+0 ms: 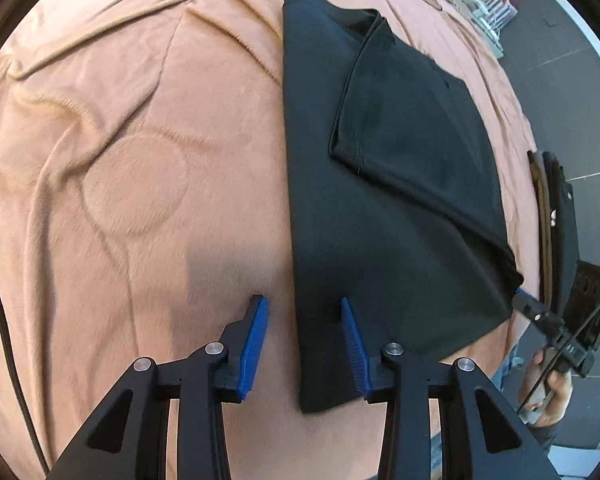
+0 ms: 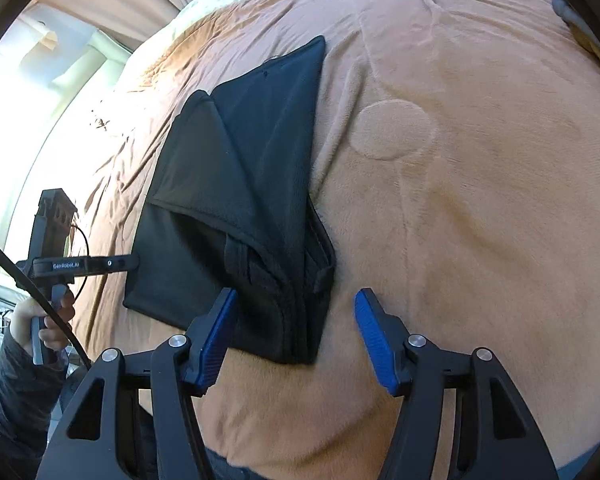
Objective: Fold small clothes
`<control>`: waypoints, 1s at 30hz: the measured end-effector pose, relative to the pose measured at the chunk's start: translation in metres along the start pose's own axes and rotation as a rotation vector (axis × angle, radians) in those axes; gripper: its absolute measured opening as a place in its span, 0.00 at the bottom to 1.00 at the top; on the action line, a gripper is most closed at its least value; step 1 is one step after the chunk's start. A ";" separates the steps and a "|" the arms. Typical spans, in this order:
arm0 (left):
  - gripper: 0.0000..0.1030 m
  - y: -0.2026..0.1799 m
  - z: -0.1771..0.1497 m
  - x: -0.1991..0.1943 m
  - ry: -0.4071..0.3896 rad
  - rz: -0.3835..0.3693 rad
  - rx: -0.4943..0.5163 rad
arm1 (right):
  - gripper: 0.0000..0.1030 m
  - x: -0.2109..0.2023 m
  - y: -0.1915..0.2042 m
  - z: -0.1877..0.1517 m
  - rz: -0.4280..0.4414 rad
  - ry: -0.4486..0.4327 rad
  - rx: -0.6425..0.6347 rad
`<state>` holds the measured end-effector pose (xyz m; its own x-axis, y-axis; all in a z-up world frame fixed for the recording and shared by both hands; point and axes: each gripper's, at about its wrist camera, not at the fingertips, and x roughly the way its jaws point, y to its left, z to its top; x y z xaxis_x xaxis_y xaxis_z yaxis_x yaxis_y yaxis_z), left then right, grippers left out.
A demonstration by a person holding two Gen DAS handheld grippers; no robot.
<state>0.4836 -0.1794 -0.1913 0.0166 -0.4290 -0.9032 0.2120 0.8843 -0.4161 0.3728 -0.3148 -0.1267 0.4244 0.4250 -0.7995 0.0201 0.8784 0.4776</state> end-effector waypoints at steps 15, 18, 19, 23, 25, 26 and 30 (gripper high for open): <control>0.04 -0.013 -0.008 -0.009 -0.015 -0.008 0.081 | 0.14 0.010 0.022 -0.006 0.057 0.000 0.032; 0.04 -0.006 -0.017 -0.015 -0.002 -0.002 0.083 | 0.14 0.010 0.031 -0.018 0.072 0.023 0.019; 0.04 -0.003 -0.021 -0.017 0.003 -0.003 0.085 | 0.14 0.010 0.034 -0.023 0.071 0.029 0.013; 0.05 0.008 -0.046 -0.029 0.022 -0.014 0.085 | 0.14 0.008 0.046 -0.039 0.026 0.048 -0.033; 0.05 0.011 -0.057 -0.032 0.029 -0.024 0.088 | 0.17 0.005 0.056 -0.045 -0.059 0.052 -0.081; 0.05 0.011 -0.063 -0.033 0.030 -0.020 0.094 | 0.25 0.003 0.063 -0.047 -0.101 0.051 -0.108; 0.05 0.012 -0.070 -0.028 0.033 -0.014 0.100 | 0.83 -0.008 0.092 -0.045 -0.212 0.004 -0.201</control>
<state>0.4177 -0.1437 -0.1783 -0.0193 -0.4333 -0.9011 0.3082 0.8548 -0.4176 0.3303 -0.2275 -0.0925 0.4267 0.2278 -0.8753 -0.0722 0.9733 0.2181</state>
